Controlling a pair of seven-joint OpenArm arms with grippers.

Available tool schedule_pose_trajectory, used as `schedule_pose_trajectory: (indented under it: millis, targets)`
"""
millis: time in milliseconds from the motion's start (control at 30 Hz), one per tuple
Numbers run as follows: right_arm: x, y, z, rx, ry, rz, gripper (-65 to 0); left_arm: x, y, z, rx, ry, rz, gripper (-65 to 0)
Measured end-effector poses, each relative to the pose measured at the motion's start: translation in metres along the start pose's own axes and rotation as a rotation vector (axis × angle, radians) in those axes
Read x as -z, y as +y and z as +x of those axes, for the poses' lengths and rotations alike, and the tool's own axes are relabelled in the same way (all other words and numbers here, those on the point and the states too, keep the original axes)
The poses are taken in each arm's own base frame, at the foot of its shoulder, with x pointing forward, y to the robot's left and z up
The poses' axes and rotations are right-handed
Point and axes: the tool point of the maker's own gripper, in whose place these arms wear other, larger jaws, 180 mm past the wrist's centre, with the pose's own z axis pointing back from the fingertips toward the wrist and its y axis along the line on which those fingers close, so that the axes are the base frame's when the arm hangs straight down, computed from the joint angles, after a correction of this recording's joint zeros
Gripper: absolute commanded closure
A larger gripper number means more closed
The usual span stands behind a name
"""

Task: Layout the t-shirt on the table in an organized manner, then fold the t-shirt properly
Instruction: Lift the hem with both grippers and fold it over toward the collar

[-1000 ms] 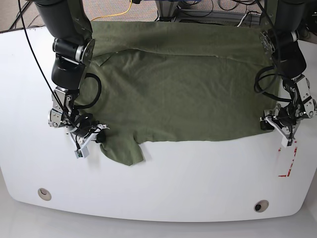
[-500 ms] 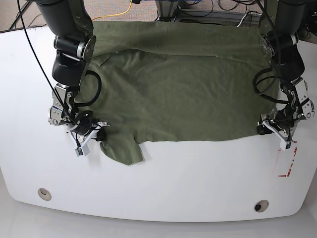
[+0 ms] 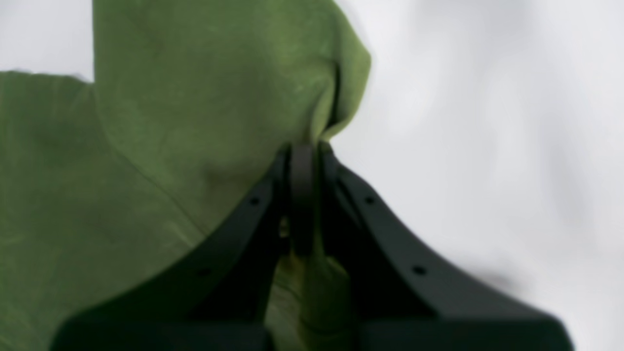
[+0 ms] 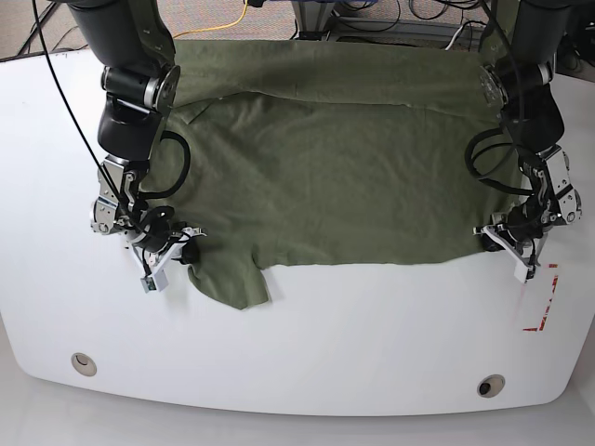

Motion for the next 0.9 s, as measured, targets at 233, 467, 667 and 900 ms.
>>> schedule_pose_trajectory:
  millis: [233,467,667,900]
  targets:
    - [-0.003,-0.001,0.002,-0.021,0.014,-0.010,0.0,-0.018,0.003,0.006,0.074,-0.010,0.046,0.0]
    - [-0.021,-0.010,0.003,-0.109,0.100,-0.077,0.0,-0.037,-0.004,0.031,0.199,-0.042,0.036,0.0]
    - [-0.038,-0.013,0.019,-0.163,0.074,-0.122,0.0,-0.048,-0.006,0.037,0.248,-0.028,0.053,0.0]
    - [-0.058,-0.014,0.020,-0.216,0.104,-0.169,0.0,-0.062,-0.004,0.039,0.287,-0.043,0.087,0.0]
